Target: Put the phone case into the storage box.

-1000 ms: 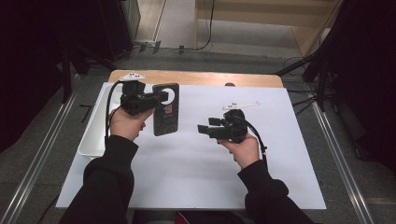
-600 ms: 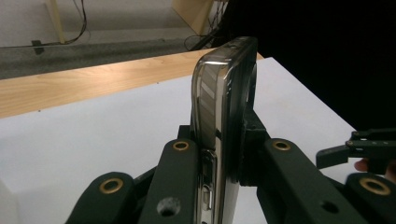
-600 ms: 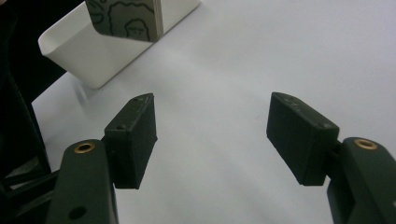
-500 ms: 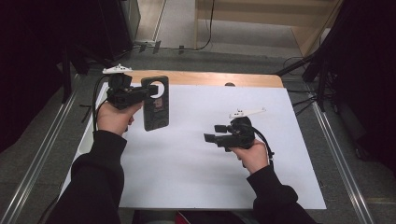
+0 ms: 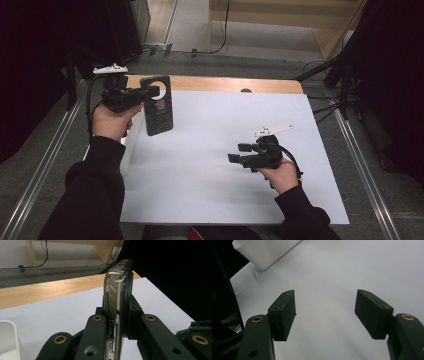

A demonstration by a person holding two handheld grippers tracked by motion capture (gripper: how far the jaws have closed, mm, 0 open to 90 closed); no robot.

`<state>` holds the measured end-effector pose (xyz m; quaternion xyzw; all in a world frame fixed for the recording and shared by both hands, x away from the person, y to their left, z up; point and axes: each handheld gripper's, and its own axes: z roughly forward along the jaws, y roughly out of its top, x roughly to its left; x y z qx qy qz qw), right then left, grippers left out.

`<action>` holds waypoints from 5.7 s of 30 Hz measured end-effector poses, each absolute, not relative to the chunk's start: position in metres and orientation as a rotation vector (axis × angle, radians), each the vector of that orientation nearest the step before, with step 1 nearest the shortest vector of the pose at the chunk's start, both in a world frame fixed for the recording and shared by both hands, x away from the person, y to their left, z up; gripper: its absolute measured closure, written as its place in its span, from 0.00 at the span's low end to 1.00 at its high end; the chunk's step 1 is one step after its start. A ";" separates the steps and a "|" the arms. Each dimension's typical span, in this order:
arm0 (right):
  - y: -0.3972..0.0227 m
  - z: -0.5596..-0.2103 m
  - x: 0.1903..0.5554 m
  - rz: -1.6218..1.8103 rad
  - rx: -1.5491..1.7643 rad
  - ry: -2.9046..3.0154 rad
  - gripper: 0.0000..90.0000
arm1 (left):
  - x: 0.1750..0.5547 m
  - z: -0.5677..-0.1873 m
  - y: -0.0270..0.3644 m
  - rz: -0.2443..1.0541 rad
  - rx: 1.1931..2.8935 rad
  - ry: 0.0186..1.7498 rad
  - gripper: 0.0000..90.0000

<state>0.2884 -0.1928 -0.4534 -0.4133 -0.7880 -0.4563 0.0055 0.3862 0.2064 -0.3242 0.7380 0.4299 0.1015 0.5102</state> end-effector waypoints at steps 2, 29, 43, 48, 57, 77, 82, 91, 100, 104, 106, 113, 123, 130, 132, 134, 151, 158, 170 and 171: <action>-0.197 -0.455 0.285 -1.426 -1.305 -2.464 0.36 | 0.387 -0.322 0.210 0.244 1.770 1.033 0.95; -0.223 -0.469 0.259 -1.433 -1.336 -2.453 0.36 | 0.395 -0.309 0.253 0.278 1.749 1.035 0.96; -0.231 -0.472 0.253 -1.433 -1.357 -2.432 0.36 | 0.409 -0.312 0.280 0.289 1.734 1.042 0.96; -0.232 -0.473 0.252 -1.432 -1.363 -2.429 0.36 | 0.414 -0.311 0.286 0.303 1.740 1.039 0.96; -0.236 -0.475 0.252 -1.439 -1.375 -2.415 0.36 | 0.423 -0.312 0.301 0.323 1.742 1.045 0.96; -0.240 -0.477 0.251 -1.448 -1.393 -2.405 0.36 | 0.442 -0.330 0.314 0.346 1.761 1.064 0.96; -0.240 -0.477 0.252 -1.446 -1.392 -2.407 0.36 | 0.448 -0.335 0.311 0.344 1.771 1.059 0.96; -0.241 -0.478 0.252 -1.448 -1.400 -2.398 0.36 | 0.461 -0.349 0.304 0.332 1.802 1.051 0.96; -0.242 -0.479 0.253 -1.447 -1.403 -2.395 0.36 | 0.472 -0.370 0.303 0.298 1.795 1.064 0.96; -0.242 -0.478 0.252 -1.448 -1.408 -2.393 0.36 | 0.475 -0.376 0.302 0.286 1.792 1.061 0.96; -0.242 -0.478 0.252 -1.446 -1.409 -2.394 0.36 | 0.476 -0.379 0.303 0.283 1.788 1.061 0.96; -0.242 -0.479 0.253 -1.444 -1.412 -2.389 0.36 | 0.478 -0.389 0.306 0.268 1.787 1.060 0.96; -0.242 -0.480 0.254 -1.443 -1.419 -2.389 0.36 | 0.482 -0.397 0.305 0.256 1.813 1.052 0.96; -0.242 -0.480 0.254 -1.441 -1.420 -2.387 0.36 | 0.485 -0.402 0.307 0.262 1.816 1.068 0.96; -0.242 -0.480 0.254 -1.442 -1.420 -2.387 0.36 | 0.485 -0.404 0.307 0.264 1.819 1.070 0.96; -0.242 -0.480 0.254 -1.441 -1.421 -2.388 0.36 | 0.485 -0.404 0.307 0.264 1.816 1.073 0.95; -0.242 -0.480 0.253 -1.441 -1.425 -2.388 0.36 | 0.483 -0.408 0.314 0.305 1.839 1.116 0.94; -0.242 -0.479 0.253 -1.439 -1.422 -2.390 0.36 | 0.484 -0.408 0.318 0.327 1.841 1.162 0.91; -0.242 -0.479 0.253 -1.440 -1.422 -2.388 0.36 | 0.487 -0.408 0.320 0.367 1.827 1.232 0.86; -0.242 -0.479 0.253 -1.440 -1.422 -2.388 0.36 | 0.487 -0.409 0.320 0.373 1.822 1.239 0.85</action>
